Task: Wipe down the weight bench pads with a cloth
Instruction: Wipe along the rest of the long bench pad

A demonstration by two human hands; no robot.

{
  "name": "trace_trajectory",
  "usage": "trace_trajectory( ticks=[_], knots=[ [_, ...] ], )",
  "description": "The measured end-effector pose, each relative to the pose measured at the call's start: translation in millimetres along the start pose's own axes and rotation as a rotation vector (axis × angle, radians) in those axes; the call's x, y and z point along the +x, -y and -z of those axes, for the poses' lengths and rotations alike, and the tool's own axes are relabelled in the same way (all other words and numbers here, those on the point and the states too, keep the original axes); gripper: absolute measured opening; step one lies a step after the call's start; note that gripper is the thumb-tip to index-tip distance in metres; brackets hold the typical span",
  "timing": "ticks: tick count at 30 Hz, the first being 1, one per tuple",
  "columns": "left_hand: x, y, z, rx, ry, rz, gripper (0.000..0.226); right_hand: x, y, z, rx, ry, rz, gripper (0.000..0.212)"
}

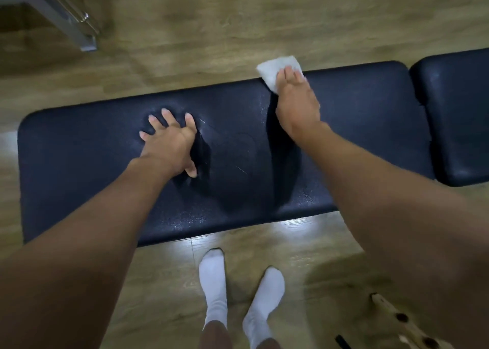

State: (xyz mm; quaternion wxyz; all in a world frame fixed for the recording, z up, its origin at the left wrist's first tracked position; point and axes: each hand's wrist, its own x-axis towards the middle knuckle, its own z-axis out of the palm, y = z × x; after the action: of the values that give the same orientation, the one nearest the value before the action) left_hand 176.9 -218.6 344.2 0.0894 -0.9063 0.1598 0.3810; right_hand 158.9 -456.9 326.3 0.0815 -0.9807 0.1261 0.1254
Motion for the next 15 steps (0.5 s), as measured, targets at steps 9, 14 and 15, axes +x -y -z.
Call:
trace_trajectory(
  ticks=[9,14,15],
  knots=[
    [-11.0,-87.0,25.7,-0.183,-0.134,-0.091,0.099,-205.0,-67.8,-35.3,0.054,0.047,0.128,0.074],
    [-0.4,-145.9,23.9,-0.122,0.01,-0.096,0.12,-175.4,-67.7,-28.0,0.059,0.063,0.118,0.065],
    [2.1,-147.9,22.7,-0.113,0.015,-0.077,0.122,-146.1,-61.2,-25.3,0.051,0.036,0.076,0.062]
  ],
)
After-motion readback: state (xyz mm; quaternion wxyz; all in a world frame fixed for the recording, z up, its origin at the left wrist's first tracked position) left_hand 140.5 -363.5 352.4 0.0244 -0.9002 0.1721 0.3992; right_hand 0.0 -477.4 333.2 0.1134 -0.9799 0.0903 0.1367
